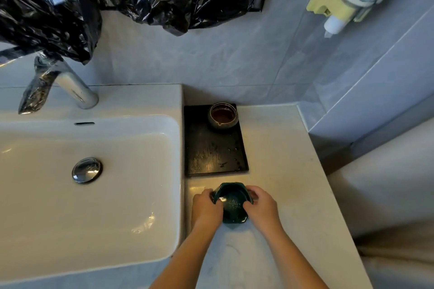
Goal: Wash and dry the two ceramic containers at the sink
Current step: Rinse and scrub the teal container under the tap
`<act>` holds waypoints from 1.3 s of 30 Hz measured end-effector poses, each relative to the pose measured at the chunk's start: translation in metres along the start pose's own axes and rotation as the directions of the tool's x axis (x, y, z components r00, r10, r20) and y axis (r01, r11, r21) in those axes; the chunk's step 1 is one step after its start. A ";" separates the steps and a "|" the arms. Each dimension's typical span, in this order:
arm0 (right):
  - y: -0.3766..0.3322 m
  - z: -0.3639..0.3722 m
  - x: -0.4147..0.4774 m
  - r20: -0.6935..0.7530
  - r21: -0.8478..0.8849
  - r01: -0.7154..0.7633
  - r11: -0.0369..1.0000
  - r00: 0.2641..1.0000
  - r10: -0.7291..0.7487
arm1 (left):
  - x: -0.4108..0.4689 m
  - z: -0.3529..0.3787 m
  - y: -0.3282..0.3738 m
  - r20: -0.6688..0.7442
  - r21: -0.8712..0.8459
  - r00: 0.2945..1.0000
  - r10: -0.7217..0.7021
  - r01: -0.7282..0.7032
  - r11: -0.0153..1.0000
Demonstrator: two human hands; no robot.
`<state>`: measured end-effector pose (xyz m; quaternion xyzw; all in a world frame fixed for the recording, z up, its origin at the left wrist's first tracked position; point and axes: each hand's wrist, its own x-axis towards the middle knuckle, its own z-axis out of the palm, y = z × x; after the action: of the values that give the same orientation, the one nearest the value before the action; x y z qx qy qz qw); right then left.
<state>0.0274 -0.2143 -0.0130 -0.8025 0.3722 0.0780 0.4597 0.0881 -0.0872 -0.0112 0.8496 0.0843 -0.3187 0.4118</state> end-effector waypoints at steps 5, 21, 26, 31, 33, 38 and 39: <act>-0.014 -0.016 -0.011 -0.026 0.090 0.015 0.996 1.000 -0.012 | -0.013 -0.011 0.011 0.026 -0.044 0.999 0.037 -0.035 0.998; -0.164 0.032 -0.080 0.259 0.639 -0.022 0.769 0.947 -0.189 | -0.053 -0.202 0.021 -0.047 -0.604 0.988 0.147 -0.145 0.784; -0.214 0.118 -0.084 0.268 0.680 -0.041 0.732 0.943 -0.196 | -0.023 -0.291 -0.024 -0.045 -0.580 0.990 0.133 -0.135 0.803; -0.250 0.188 -0.077 0.248 0.697 -0.093 0.711 0.962 -0.117 | 0.005 -0.384 -0.043 -0.262 -0.708 0.952 0.160 -0.303 0.638; -0.261 0.205 -0.073 0.222 0.694 -0.081 0.716 0.969 -0.105 | 0.010 -0.410 -0.036 -0.271 -0.786 0.927 0.258 -0.368 0.497; -0.283 0.224 -0.068 0.185 0.721 -0.050 0.691 0.975 -0.123 | 0.015 -0.437 -0.002 -0.133 -0.968 0.903 0.408 -0.207 0.142; -0.284 0.225 -0.067 0.181 0.726 -0.045 0.686 0.975 -0.127 | 0.016 -0.439 0.001 -0.123 -0.976 0.898 0.421 -0.187 0.112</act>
<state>0.2187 0.0852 0.0842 -0.5499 0.3020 0.0011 0.7787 0.3081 0.2406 0.1805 0.3554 0.0517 -0.1764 0.9165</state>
